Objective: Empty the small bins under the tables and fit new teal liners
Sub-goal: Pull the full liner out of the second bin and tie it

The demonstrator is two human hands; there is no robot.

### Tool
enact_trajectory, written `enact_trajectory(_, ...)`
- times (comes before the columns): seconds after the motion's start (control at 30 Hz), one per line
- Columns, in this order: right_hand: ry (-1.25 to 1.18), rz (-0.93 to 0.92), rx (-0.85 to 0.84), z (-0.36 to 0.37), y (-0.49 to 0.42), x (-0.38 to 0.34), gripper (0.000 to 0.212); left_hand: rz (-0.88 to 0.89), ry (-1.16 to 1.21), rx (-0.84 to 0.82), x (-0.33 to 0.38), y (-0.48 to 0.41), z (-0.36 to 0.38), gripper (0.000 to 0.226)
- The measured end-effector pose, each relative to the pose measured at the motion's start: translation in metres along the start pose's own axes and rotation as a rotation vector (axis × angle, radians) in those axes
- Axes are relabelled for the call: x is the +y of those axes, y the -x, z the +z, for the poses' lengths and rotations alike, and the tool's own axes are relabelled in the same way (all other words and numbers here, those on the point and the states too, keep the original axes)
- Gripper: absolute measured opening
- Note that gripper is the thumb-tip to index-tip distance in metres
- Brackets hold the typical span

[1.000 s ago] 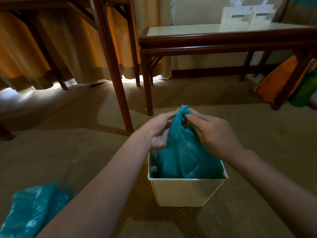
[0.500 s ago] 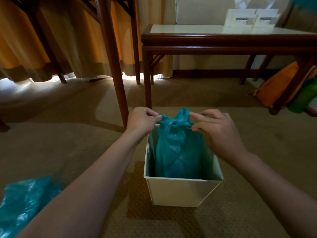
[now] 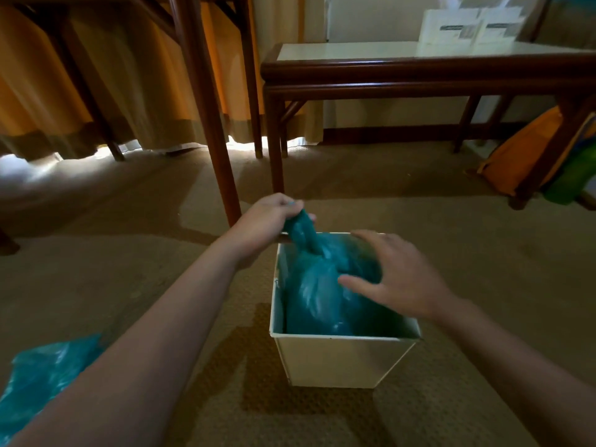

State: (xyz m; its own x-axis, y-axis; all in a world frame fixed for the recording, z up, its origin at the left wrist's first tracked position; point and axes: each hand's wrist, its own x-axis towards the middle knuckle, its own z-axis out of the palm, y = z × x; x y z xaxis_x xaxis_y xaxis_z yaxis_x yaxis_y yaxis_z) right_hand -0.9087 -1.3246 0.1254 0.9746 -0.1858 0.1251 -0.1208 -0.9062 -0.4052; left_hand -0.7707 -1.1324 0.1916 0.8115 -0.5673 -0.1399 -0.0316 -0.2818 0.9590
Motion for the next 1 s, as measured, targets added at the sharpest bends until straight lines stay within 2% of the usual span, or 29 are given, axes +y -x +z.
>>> enact_trajectory(0.07,-0.069,0.001,-0.125,0.014,-0.001,-0.012,0.100,0.066,0.097,-0.015,0.014,0.004,0.007,0.026)
enact_trajectory(0.1,-0.118,0.034,-0.156,0.020,-0.002,-0.014,0.101,0.103,0.118,0.005,0.019,0.004,0.011,0.026)
enact_trajectory(0.17,-0.141,0.120,-0.136,0.033,-0.006,-0.012,0.078,0.165,0.062,0.063,0.021,0.003,0.015,0.025)
enact_trajectory(0.23,-0.057,0.172,-0.049,0.042,-0.010,-0.009,0.046,0.174,-0.181,0.012,0.015,0.002,0.018,0.026)
enact_trajectory(0.27,-0.050,0.176,-0.008,0.044,-0.012,-0.008,0.036,0.123,-0.339,-0.087,0.007,0.002,0.022,0.038)
enact_trajectory(0.33,-0.140,0.161,0.036,0.046,-0.013,-0.006,0.030,-0.032,-0.613,-0.306,-0.018,0.003,0.034,0.078)
enact_trajectory(0.37,-0.171,0.146,0.042,0.045,-0.013,-0.006,0.029,-0.062,-0.719,-0.345,-0.032,0.005,0.041,0.092)
enact_trajectory(0.43,-0.158,0.118,0.037,0.044,-0.012,-0.005,0.022,0.003,-0.847,-0.280,-0.057,0.005,0.055,0.102)
enact_trajectory(0.53,-0.125,0.095,-0.003,0.047,-0.010,-0.004,0.018,0.142,-0.956,-0.174,-0.080,0.001,0.062,0.080)
enact_trajectory(0.63,-0.071,0.057,-0.038,0.051,-0.008,-0.006,0.021,0.158,-0.996,-0.170,-0.086,-0.002,0.063,0.044)
enact_trajectory(0.7,-0.067,0.055,-0.068,0.052,-0.006,-0.007,0.023,0.158,-0.990,-0.169,-0.087,0.003,0.064,0.033)
enact_trajectory(0.83,-0.074,0.044,-0.025,0.052,-0.007,-0.009,0.024,0.193,-0.877,-0.101,-0.084,0.013,0.061,0.028)
enact_trajectory(1.0,-0.078,0.047,-0.007,0.034,-0.009,-0.020,0.027,0.162,-0.603,-0.015,-0.069,0.021,0.043,0.041)
